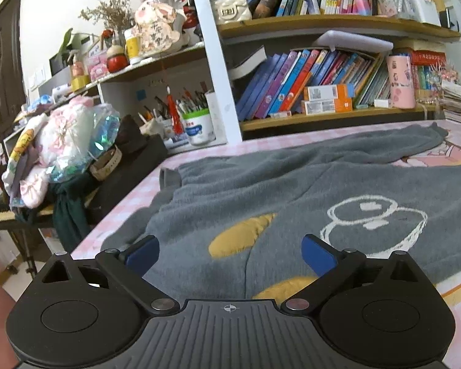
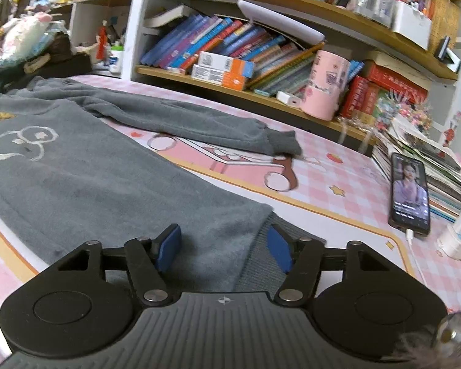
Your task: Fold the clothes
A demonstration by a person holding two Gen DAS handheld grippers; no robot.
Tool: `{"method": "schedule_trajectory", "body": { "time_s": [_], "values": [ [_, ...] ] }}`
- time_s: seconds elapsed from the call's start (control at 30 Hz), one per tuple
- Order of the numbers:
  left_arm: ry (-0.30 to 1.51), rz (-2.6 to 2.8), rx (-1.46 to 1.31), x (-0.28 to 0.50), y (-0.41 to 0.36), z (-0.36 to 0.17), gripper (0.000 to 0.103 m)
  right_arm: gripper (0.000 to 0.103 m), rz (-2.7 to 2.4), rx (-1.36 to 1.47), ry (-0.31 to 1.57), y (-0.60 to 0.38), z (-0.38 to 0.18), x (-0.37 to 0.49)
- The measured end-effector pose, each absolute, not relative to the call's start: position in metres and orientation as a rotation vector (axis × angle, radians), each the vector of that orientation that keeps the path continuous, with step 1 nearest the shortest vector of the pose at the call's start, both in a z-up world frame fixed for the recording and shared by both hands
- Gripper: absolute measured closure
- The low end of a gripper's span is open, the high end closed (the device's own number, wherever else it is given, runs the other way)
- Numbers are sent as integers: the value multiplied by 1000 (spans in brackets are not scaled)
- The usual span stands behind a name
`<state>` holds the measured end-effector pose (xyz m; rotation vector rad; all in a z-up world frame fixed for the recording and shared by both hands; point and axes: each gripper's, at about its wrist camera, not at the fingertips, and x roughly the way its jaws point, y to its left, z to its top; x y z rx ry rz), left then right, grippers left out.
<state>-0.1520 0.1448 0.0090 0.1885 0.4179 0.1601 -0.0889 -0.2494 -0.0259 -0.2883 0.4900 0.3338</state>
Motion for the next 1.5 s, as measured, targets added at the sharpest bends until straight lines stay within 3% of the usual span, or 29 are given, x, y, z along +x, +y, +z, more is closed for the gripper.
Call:
{"method": "schedule_trajectory", "body": {
  "time_s": [0.17, 0.53, 0.63, 0.9, 1.23, 1.5],
  "values": [
    [424, 123, 164, -141, 145, 10, 2, 40, 376, -281, 464, -241, -19, -91],
    [495, -14, 190, -102, 142, 28, 2, 19, 464, -218, 443, -249, 15, -72],
    [525, -34, 193, -86, 146, 31, 2, 17, 472, -238, 456, -252, 25, -59],
    [571, -85, 262, -32, 157, 39, 2, 16, 486, -303, 524, -245, 42, 5],
    [454, -83, 288, 20, 167, 72, 2, 16, 418, -96, 612, -234, 53, 119],
    [504, -106, 321, 67, 181, 64, 2, 17, 435, -260, 618, -212, 35, 158]
  ]
}}
